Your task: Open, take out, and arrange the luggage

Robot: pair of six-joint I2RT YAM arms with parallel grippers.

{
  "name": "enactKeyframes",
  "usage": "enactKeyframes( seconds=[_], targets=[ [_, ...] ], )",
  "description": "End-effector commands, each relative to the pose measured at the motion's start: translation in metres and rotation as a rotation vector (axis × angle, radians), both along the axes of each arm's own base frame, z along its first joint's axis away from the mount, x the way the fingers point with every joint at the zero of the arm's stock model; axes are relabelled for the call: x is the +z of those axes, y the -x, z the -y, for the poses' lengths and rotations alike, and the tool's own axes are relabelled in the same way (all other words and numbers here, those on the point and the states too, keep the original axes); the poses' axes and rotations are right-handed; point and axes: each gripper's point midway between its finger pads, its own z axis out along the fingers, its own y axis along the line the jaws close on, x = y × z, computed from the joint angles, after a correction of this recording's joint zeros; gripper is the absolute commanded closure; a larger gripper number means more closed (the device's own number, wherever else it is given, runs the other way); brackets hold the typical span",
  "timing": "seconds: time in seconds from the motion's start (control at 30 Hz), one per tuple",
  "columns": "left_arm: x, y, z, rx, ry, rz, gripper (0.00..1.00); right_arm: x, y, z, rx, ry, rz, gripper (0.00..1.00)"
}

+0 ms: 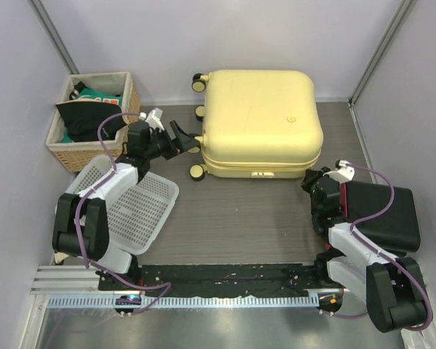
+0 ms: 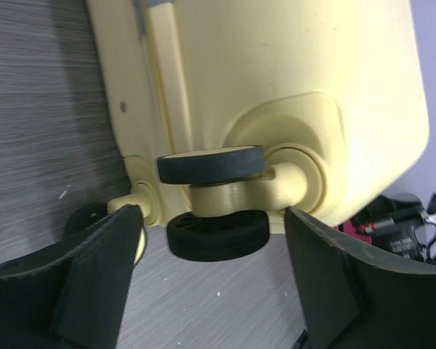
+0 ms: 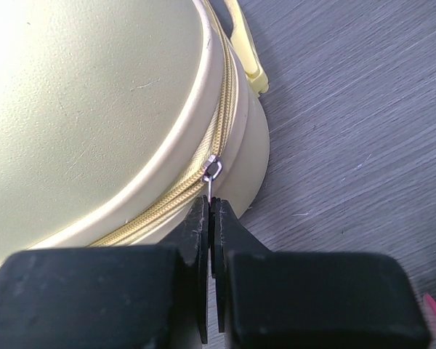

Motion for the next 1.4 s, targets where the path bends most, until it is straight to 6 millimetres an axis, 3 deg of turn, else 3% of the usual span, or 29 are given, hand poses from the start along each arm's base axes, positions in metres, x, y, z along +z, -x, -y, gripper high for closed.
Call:
enactKeyframes(
  seconds=[0.0,0.13,0.23,0.3,0.33,0.43,0.53,0.83,1.0,1.17,1.37],
  targets=[
    [0.035,-0.009,0.022,-0.070,0.095,0.118,0.21,-0.025,0.013,-0.027,0.128,-0.013,-0.091,0.99],
    [0.036,-0.013,0.028,-0.090,0.107,0.127,0.29,-0.026,0.013,-0.026,0.124,-0.009,-0.093,0.99],
    [0.034,-0.013,0.034,-0.114,0.118,0.125,0.41,-0.026,0.013,-0.026,0.123,-0.006,-0.095,0.99],
    [0.034,-0.012,0.035,-0.122,0.122,0.122,0.56,-0.025,0.012,-0.025,0.117,-0.005,-0.091,0.99],
    [0.033,-0.011,0.035,-0.124,0.123,0.119,0.71,-0.025,0.012,-0.025,0.117,-0.005,-0.091,0.99],
    [0.030,-0.009,0.035,-0.126,0.121,0.109,1.00,-0.024,0.012,-0.021,0.101,0.009,-0.087,0.99],
    [0.028,-0.010,0.031,-0.110,0.113,0.106,1.00,-0.019,0.010,-0.007,0.032,0.052,-0.084,0.99],
    [0.028,-0.021,-0.013,0.006,0.022,0.117,1.00,0.010,-0.006,0.021,-0.054,0.082,-0.009,0.99],
    [0.036,-0.029,-0.033,0.064,0.018,0.135,1.00,0.019,-0.011,0.059,-0.170,0.121,-0.006,0.99],
    [0.036,-0.035,-0.039,0.079,0.012,0.132,1.00,0.026,-0.016,0.089,-0.251,0.223,0.005,0.99],
    [0.035,-0.043,-0.045,0.096,0.015,0.126,1.00,0.049,-0.040,0.096,-0.170,0.367,0.088,0.99]
  ],
)
